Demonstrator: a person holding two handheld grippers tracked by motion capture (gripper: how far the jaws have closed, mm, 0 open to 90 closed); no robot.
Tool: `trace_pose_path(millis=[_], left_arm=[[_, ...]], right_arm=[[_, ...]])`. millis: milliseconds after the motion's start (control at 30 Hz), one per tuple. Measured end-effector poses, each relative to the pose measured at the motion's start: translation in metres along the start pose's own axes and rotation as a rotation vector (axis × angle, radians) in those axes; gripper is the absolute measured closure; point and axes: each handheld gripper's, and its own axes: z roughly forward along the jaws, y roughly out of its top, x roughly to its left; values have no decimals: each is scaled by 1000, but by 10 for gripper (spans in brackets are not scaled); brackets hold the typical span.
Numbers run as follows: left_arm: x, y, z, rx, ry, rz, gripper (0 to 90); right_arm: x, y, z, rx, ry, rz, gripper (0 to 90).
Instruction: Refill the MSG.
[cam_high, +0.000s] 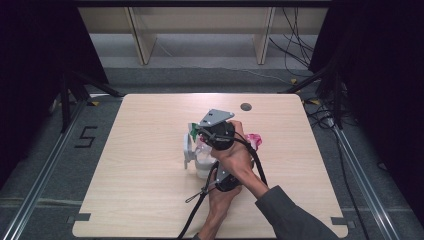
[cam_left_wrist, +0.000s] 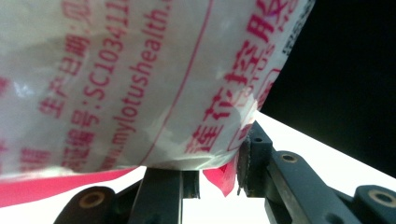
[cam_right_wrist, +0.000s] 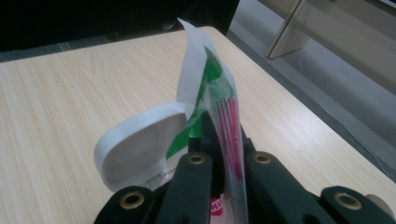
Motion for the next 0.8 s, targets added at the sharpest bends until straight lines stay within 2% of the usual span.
trace_pose_path(millis=[33,67,133,233,333,400,433,500,600,667,700,800], left_arm=[[0,-1,0,0,4,13,728],[-1,-1,1,5,-3,8,728],[-2,0,1,-1,-1,10,728],[-3,0,2,-15,-6,-11,728],[-3,0,1,-16,-2,0,728],[-3,0,2,-19,-2,-11,728],[-3,0,2,-18,5,4,728],[-2,1,0,-6,2,20,728],[-4,1,1,-23,-3,-11,728],[-3,1,1,-18,-1,9,728],[-3,1,1,-12,-10,-4,728],[-3,1,1,-19,-3,-10,728]], right_arm=[[1,0,0,10,4,1,900],[2,-1,1,25,5,-16,900],[1,-1,0,17,-1,0,900],[0,0,-1,13,2,-6,900],[1,0,0,19,-3,2,900],[1,0,-1,13,1,3,900],[1,0,0,22,6,-11,900],[3,0,1,37,3,-10,900],[1,1,-1,10,-1,3,900],[2,1,0,26,1,-1,900],[2,1,0,26,-1,-12,900],[0,1,0,11,0,3,900]])
